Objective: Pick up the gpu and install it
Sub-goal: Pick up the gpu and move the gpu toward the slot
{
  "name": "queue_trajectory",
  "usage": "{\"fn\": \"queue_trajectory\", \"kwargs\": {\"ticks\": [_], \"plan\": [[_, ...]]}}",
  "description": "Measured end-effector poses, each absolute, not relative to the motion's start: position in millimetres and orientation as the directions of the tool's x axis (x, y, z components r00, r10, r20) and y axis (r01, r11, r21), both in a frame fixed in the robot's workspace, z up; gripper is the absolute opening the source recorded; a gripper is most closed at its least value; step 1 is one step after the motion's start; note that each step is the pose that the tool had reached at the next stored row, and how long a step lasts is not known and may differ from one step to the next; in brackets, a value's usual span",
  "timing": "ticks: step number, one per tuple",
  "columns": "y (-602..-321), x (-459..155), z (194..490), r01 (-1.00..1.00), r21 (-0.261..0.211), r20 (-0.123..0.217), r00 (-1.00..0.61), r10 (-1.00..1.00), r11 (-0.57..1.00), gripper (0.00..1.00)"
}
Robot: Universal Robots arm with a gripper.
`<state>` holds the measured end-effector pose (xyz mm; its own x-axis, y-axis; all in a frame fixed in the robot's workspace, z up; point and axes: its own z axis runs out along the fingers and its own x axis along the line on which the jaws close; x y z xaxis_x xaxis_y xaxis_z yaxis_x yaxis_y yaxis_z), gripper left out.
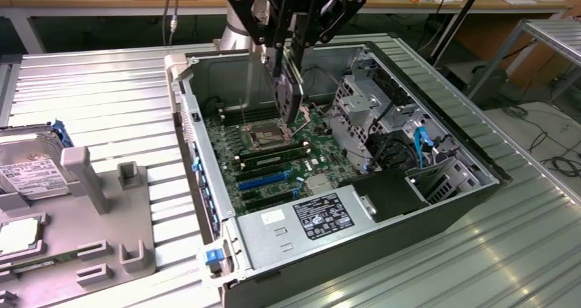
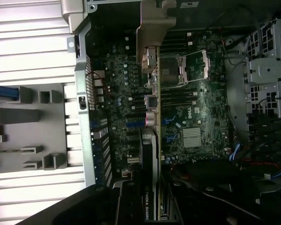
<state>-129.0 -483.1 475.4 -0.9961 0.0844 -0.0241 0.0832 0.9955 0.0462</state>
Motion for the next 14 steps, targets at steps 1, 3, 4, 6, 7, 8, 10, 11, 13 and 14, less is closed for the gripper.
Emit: {"fn": "queue_trajectory", "kwargs": {"ticks": [1,3,4,6,7,8,10,11,13,14], "plan": [[-483.1,-127.2,475.4,0.083,0.046,-0.024,-0.996,0.084,0.995,0.27],[-483.1,-123.3,475.5,0.083,0.046,-0.024,-0.996,0.084,0.995,0.27],[-483.1,-121.4,475.5,0.083,0.046,-0.024,-0.996,0.084,0.995,0.27],[-483.0,-115.3,475.5,0.083,0.046,-0.024,-0.996,0.085,0.995,0.27],[-483.1,-113.3,475.4,0.083,0.046,-0.024,-0.996,0.084,0.995,0.27],[-483.0,-111.7,475.5,0.083,0.046,-0.024,-0.996,0.084,0.995,0.27],[-483.1,-108.2,475.4,0.083,0.046,-0.024,-0.996,0.084,0.995,0.27],[-483.1,-106.6,475.4,0.083,0.046,-0.024,-0.996,0.084,0.995,0.27],[-483.1,-103.2,475.4,0.083,0.046,-0.024,-0.996,0.085,0.995,0.27],[-483.1,-101.5,475.4,0.083,0.046,-0.024,-0.996,0.085,0.995,0.27]]}}
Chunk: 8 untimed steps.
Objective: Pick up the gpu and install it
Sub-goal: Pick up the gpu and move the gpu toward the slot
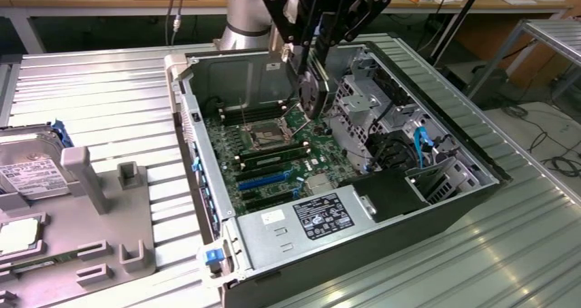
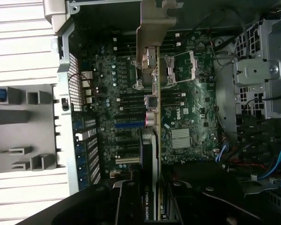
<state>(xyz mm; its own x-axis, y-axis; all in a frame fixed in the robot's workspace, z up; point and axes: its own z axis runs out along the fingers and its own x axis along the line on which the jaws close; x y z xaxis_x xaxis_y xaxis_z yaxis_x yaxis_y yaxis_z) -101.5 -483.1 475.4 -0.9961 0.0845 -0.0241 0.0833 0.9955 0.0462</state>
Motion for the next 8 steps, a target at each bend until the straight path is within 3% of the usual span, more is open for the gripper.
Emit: {"fn": "queue_trajectory", "kwargs": {"ticks": [8], "plan": [[-483.1,-89.0,475.4,0.083,0.046,-0.024,-0.996,0.085,0.995,0.27]]}}
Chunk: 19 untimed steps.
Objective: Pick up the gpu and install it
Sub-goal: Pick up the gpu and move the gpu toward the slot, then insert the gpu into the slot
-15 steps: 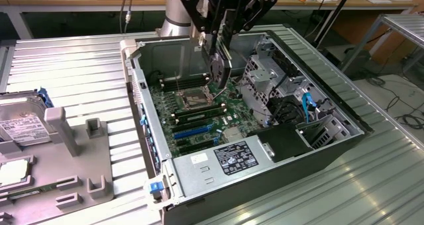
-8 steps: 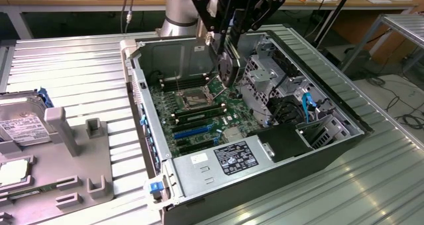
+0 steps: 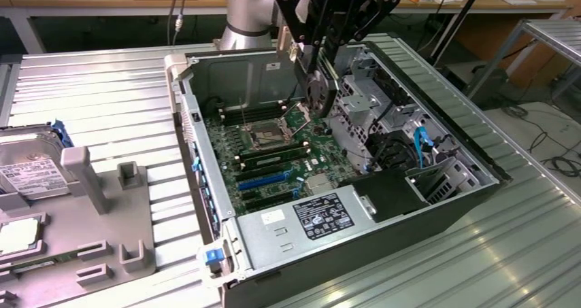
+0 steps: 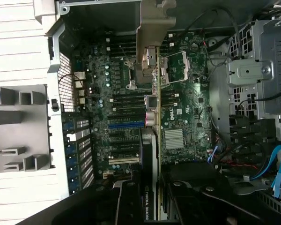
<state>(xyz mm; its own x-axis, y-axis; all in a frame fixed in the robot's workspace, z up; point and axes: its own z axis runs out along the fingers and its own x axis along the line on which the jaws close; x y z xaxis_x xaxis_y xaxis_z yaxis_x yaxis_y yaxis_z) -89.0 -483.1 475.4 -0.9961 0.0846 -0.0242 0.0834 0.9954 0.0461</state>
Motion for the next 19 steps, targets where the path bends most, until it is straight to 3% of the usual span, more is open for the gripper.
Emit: {"fn": "queue_trajectory", "kwargs": {"ticks": [19], "plan": [[-483.0,-88.9,475.4,0.055,0.046,-0.024,-0.998,0.056,0.997,0.27]]}}
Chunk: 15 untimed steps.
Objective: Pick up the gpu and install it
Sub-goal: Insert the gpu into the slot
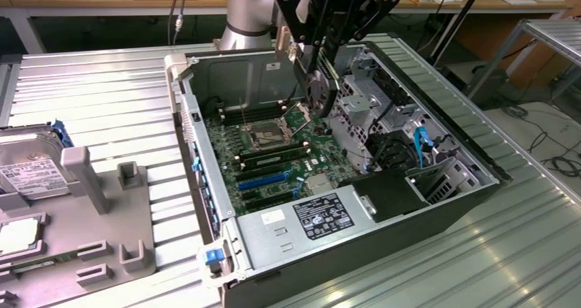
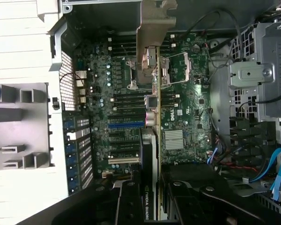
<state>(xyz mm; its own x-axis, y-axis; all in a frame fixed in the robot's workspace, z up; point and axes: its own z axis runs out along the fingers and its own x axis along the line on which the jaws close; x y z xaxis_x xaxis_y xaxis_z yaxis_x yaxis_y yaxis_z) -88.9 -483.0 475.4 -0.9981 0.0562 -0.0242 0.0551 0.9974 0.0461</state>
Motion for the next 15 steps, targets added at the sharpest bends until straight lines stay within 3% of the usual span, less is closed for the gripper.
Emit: {"fn": "queue_trajectory", "kwargs": {"ticks": [15], "plan": [[-483.0,-88.9,475.4,-0.031,0.046,-0.024,-0.999,-0.030,0.998,0.27]]}}
